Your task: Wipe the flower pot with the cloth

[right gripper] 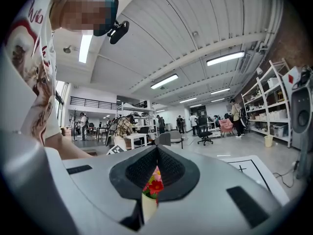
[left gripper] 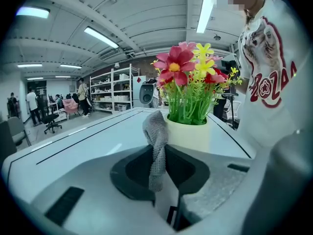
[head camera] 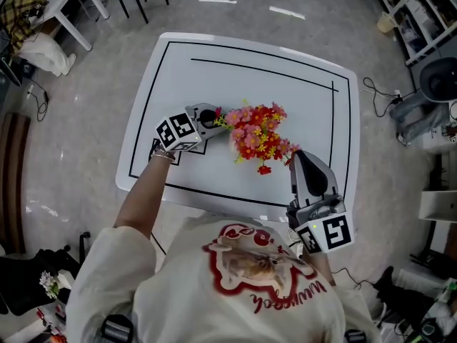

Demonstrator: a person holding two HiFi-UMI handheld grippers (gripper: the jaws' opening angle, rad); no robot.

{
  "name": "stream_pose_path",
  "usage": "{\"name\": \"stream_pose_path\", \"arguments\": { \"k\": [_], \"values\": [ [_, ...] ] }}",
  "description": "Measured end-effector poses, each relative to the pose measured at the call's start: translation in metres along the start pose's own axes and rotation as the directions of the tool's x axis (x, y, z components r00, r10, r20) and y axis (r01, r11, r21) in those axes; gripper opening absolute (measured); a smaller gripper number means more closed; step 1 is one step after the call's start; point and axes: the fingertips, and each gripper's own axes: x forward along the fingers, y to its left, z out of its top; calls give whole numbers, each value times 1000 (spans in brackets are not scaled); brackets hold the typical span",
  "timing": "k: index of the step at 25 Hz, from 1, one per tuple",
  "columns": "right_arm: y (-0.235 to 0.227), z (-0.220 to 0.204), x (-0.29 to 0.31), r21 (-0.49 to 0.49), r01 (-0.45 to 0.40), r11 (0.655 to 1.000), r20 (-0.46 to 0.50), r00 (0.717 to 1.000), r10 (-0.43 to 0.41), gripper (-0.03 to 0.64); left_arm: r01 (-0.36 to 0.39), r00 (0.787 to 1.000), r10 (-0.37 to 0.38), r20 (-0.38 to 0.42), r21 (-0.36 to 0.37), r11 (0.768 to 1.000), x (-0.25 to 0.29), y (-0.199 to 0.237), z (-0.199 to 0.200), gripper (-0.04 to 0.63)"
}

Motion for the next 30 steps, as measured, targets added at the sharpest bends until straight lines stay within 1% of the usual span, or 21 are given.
{"name": "stream_pose_path", "arguments": {
  "k": [11, 24, 30],
  "values": [
    [20, 3, -10, 1, 29, 1000, 2, 1000, -29, 0, -32, 999, 32, -3, -15, 999, -10, -7, -4, 61],
    [44, 2, -13, -5, 37, 999, 8, 999, -37, 0, -30, 1000, 30, 7, -23, 999, -24, -24, -10, 61],
    [52, -5, -17, 9, 65, 998, -1, 998, -65, 0, -28, 999, 29, 28, -33, 999, -29, -27, -9, 61]
  ]
}}
